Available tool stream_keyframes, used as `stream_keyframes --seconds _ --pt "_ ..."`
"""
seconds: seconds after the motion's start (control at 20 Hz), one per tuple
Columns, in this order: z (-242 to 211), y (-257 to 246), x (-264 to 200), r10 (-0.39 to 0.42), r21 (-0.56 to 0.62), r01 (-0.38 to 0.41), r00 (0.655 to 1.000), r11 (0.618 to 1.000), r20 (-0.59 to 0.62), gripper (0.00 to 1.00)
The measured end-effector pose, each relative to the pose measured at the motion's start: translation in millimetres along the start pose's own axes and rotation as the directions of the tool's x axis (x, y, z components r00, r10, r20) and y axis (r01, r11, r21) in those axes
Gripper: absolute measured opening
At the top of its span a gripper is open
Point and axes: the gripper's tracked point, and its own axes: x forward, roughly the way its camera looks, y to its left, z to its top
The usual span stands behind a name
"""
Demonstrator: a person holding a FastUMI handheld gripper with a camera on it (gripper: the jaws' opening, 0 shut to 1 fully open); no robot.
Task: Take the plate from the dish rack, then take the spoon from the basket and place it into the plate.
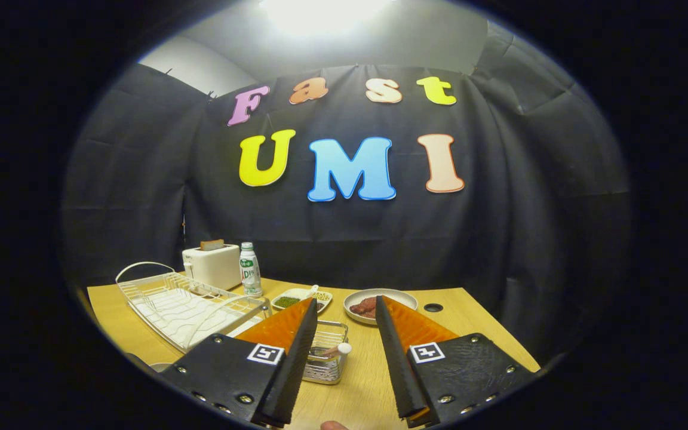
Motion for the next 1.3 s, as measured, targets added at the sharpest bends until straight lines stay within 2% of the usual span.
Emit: stream_keyframes --seconds 0.15,0.3,0.6,0.65,0.75,0.8,0.9,1.3 --pt "-20 4 20 0.011 0.015 -0.011 1.000 1.000 -0.012 0.63" --pt "-22 2 34 0.001 0.020 -0.002 1.000 1.000 0.008 0.63" --pt "-39 5 49 0.004 0.013 -0.004 0.999 1.000 -0.032 0.63" --pt "-41 11 54 0.020 0.017 -0.020 0.999 1.000 -0.038 0.55" --pt "-39 20 48 0.058 0.035 -0.057 0.997 0.998 -0.044 0.21" --pt "-33 19 44 0.061 0.024 -0.060 0.997 0.998 -0.043 0.13" --pt "-21 20 38 0.062 0.015 -0.062 0.997 0.998 -0.052 0.08" --pt "34 21 20 0.037 -0.013 -0.038 0.998 0.999 -0.057 0.08"
